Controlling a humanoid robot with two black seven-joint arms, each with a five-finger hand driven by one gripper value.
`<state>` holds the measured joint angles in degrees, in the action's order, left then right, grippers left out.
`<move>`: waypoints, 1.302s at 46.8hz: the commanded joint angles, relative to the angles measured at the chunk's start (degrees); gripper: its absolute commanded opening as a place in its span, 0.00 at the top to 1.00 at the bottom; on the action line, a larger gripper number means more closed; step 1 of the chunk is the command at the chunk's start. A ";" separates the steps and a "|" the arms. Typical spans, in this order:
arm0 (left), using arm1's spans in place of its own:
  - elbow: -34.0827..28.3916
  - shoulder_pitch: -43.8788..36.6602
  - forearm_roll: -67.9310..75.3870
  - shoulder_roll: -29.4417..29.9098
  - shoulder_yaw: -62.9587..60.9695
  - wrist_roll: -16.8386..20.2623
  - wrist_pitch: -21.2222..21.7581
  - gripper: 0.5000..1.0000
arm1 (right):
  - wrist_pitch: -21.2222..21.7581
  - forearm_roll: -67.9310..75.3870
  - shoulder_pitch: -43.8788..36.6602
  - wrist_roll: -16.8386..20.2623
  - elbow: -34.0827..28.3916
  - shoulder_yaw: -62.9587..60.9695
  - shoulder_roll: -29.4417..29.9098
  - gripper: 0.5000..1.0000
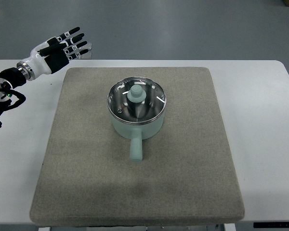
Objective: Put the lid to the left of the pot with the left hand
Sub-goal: 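Raise the open left hand above the mat beside the saucepan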
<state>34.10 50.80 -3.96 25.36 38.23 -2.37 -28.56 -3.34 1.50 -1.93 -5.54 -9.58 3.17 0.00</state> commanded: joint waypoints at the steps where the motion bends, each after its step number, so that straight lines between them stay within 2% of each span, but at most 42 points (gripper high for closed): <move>1: 0.00 0.00 0.17 0.04 0.00 0.00 -0.09 0.01 | -0.09 0.00 -0.01 0.00 0.00 0.00 0.00 0.15; 20: -0.18 1.93 -0.35 0.04 0.09 0.00 -0.18 0.01 | 0.00 0.00 -0.01 0.00 0.00 0.00 0.00 0.15; 34: -4.83 5.19 1.14 -0.13 -0.88 0.18 -1.06 0.01 | 0.00 0.00 -0.01 0.00 0.00 0.00 0.00 0.15; 44: -4.13 6.86 16.42 0.04 -0.44 2.72 -1.06 0.01 | 0.00 0.00 -0.01 0.00 0.00 0.00 0.00 0.15; 50: -1.85 7.21 25.39 0.65 -0.26 5.27 -1.15 0.01 | 0.00 0.00 -0.01 0.00 0.00 0.00 0.00 0.15; 61: 9.04 6.86 42.96 5.58 -1.14 9.75 -1.15 0.01 | 0.00 0.00 -0.01 0.00 0.00 0.00 0.00 0.15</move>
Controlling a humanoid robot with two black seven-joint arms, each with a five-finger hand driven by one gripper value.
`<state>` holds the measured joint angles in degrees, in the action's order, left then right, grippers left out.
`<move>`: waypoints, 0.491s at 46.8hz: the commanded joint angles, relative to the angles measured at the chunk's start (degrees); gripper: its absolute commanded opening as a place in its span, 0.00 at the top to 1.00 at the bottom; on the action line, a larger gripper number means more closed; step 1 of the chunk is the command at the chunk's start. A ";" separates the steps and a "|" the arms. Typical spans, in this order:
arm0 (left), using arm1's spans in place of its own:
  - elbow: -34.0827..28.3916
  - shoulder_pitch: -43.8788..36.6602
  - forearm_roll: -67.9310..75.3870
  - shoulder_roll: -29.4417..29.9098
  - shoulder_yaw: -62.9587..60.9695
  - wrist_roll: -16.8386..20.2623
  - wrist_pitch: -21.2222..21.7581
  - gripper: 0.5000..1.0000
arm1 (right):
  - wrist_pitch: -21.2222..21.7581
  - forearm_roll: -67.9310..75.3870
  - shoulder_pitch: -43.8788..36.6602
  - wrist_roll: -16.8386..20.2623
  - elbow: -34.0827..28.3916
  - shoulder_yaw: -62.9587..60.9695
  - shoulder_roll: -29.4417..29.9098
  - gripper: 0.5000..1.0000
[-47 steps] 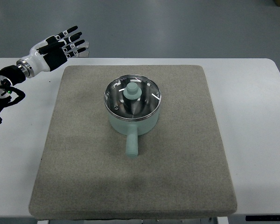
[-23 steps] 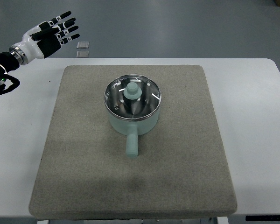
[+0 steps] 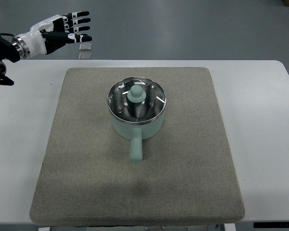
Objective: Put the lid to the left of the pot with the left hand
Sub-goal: 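Raise the open left hand above the mat beside the saucepan, then move the left hand over the glass lid, fingers pointing down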
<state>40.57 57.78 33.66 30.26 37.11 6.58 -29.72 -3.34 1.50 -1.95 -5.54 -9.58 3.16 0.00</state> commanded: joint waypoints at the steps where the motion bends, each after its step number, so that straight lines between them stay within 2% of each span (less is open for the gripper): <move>1: 3.28 -0.13 7.11 0.76 -0.02 1.07 0.10 0.01 | 0.00 0.00 0.01 0.00 0.00 0.00 0.00 0.15; 9: 8.64 0.22 19.15 1.11 -0.02 4.23 0.02 0.01 | 0.00 0.00 -0.07 0.00 0.00 0.00 0.00 0.15; 15: 13.48 2.50 27.77 3.75 -0.20 5.11 0.11 0.01 | 0.00 0.00 0.01 0.00 0.00 0.00 0.00 0.15; 23: 18.23 9.79 31.64 7.00 -8.44 5.20 0.11 0.01 | 0.00 0.00 0.01 0.00 0.00 0.00 0.00 0.15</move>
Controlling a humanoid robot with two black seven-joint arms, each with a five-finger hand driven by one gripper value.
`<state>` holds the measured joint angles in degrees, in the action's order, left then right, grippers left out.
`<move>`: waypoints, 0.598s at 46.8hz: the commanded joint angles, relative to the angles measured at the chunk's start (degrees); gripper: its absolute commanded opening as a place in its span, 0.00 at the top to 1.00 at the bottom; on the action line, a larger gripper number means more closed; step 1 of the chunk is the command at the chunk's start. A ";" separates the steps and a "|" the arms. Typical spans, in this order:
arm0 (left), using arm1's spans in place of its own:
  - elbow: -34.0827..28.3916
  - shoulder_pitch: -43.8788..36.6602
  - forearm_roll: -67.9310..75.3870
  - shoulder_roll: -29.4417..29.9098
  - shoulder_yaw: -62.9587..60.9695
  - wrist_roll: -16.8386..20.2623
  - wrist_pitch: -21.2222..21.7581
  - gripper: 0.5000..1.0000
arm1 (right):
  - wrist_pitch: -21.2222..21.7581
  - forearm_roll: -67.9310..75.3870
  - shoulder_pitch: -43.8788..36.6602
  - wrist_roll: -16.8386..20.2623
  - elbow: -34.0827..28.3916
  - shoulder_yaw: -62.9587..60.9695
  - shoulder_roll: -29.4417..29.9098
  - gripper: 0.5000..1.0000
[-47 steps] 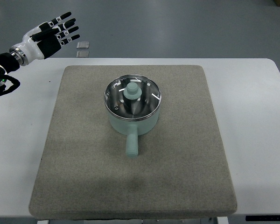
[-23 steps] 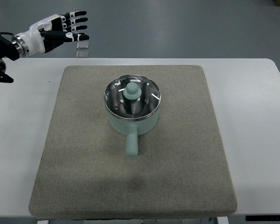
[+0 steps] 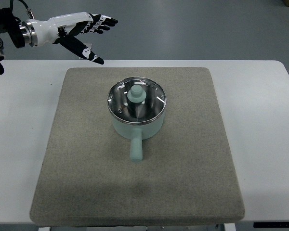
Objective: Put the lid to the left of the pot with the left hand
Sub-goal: 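Move the left hand over the glass lid, fingers pointing down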
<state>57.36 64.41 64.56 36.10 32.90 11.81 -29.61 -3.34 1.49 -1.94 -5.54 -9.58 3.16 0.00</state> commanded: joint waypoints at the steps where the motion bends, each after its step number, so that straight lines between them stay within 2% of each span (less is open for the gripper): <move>1: 1.78 4.39 0.83 1.60 -5.99 -0.03 -0.01 0.01 | 0.00 0.00 0.01 0.00 0.00 0.00 0.00 0.15; 10: 3.72 15.20 2.06 1.78 -20.85 -0.03 -0.01 0.01 | 0.00 0.00 0.01 0.00 0.00 0.00 0.00 0.15; 21: 3.90 23.47 6.89 -2.26 -31.31 -0.03 -0.10 0.01 | 0.00 0.00 0.01 0.00 0.00 0.00 0.00 0.15; 28: 10.30 25.76 9.97 -2.35 -33.34 -0.03 -0.10 0.01 | 0.00 0.00 0.01 0.00 0.00 0.00 0.00 0.15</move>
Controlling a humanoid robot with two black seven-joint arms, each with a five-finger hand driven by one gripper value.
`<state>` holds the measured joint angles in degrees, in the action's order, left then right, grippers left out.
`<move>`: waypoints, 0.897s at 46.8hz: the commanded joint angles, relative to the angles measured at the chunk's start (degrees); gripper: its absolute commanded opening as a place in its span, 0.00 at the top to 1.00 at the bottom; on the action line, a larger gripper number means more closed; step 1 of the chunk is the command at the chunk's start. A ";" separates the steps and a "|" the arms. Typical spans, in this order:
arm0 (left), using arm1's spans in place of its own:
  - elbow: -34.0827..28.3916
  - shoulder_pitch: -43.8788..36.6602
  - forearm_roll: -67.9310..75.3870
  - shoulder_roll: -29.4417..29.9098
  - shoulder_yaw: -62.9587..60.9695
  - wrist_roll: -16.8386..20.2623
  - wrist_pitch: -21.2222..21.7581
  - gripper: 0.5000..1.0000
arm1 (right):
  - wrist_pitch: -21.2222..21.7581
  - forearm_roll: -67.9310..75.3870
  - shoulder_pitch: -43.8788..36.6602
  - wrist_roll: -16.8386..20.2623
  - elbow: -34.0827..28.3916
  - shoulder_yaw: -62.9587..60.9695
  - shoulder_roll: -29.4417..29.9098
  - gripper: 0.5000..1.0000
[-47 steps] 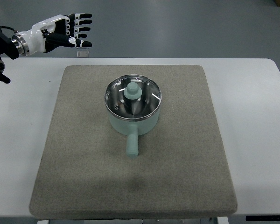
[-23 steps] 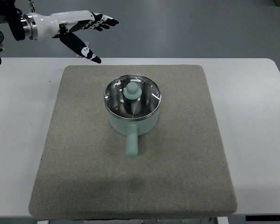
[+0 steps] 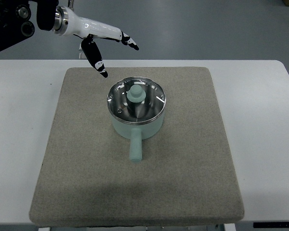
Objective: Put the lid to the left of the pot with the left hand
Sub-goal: 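Move the left hand over the glass lid, fingers pointing down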
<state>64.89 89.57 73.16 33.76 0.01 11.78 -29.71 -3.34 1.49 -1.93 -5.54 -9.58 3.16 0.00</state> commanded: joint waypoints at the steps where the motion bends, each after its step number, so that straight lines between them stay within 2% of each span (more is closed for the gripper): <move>1: 3.39 0.78 1.98 -0.01 -0.54 -0.01 0.00 0.01 | 0.00 0.00 0.00 0.00 0.00 0.00 0.00 0.15; 9: 5.33 1.31 4.97 -1.59 -0.45 -0.01 -0.35 0.01 | 0.00 0.00 0.00 0.00 0.00 0.00 0.00 0.15; 24: 4.63 0.69 6.46 -5.55 -0.89 -0.10 -0.35 0.02 | 0.00 0.00 0.00 0.00 0.00 -0.09 0.00 0.15; 33: 4.10 0.51 10.42 -5.81 -0.80 -0.10 0.62 0.05 | 0.00 0.00 0.00 0.00 0.00 0.00 0.00 0.15; 38: 3.93 0.51 10.68 -5.90 -0.80 -0.10 0.79 0.15 | 0.00 0.00 0.00 0.00 0.00 0.00 0.00 0.15; 40: 3.93 0.51 10.77 -5.90 -0.80 -0.10 0.79 0.27 | 0.00 0.00 0.00 0.00 0.00 0.00 0.00 0.15; 42: 4.01 0.51 10.77 -6.25 -0.80 -0.10 0.79 0.29 | 0.00 0.00 0.00 0.00 0.00 0.00 0.00 0.15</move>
<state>68.82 90.09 83.89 27.85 -0.79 11.69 -28.91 -3.34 1.49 -1.94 -5.53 -9.58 3.16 0.00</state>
